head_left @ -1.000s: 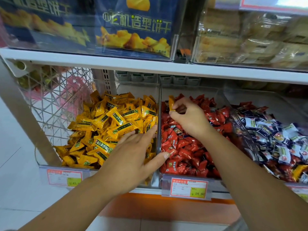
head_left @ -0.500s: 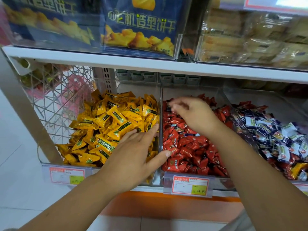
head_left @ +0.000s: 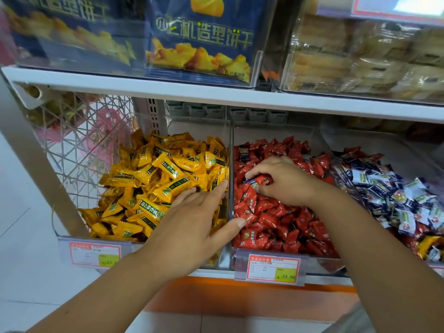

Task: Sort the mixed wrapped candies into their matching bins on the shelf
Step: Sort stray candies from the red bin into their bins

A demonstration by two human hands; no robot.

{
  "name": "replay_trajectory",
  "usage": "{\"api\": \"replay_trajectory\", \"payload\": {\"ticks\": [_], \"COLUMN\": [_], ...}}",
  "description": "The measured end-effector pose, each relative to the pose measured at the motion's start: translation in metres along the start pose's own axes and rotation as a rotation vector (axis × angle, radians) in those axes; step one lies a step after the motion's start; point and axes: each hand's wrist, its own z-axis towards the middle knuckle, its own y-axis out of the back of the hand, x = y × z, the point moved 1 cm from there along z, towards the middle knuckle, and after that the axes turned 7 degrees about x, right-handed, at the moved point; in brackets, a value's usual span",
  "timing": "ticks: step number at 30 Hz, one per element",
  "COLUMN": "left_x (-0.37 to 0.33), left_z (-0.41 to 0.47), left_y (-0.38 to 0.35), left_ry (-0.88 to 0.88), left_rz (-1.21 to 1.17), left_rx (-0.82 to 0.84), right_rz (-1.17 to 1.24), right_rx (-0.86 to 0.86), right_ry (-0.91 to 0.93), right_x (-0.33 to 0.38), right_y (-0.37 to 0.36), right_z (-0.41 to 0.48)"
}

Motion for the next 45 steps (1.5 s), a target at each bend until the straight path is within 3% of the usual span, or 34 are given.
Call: {"api": "replay_trajectory", "payload": {"ticks": [7,13,18,23,27,31,36,41,45], "left_x": [0.001,-0.001,-0.001,-0.003,-0.003,-0.004,-0.004,-0.005,-0.003], "left_z": [0.001,0.001,0.001,-0.001,0.000,0.001,0.000,0.000,0.000], "left_y": [-0.001,0.001,0.002,0.004,0.004,0.004,0.004,0.005,0.005], "left_ry": [-0.003,0.005,0.005,0.004,0.012,0.018,0.017,0.004,-0.009], "left_rz": [0.005,0.013,0.005,0.012,0.022,0.024,0.004,0.001,-0.006], "left_rx": [-0.005,-0.014,-0.011,-0.028,-0.027,-0.024,-0.032,-0.038,-0.023], "right_rz": [-0.015,0.205,0.195,0.348,0.294,0.184,0.067,0.151,0.372], "right_rx": [-0.126,-0.342,-0.203,-0.310,-0.313,-0.116,0.118,0.044,-0.169], "right_ry": [0.025,0.057,-0.018,0.018,0.060,0.129,0.055,0.061,0.034], "right_x": [-0.001,-0.002,0.001,-0.001,-0.002,0.001,-0.002,-0.003,-0.008], "right_y": [-0.013,0.005,-0.011,-0.008,0.013,0.007,-0.009,-0.009,0.005], "right_z": [0.005,0.004,0.016,0.017,0.001,-0.004,0.005,0.010,0.010]}}
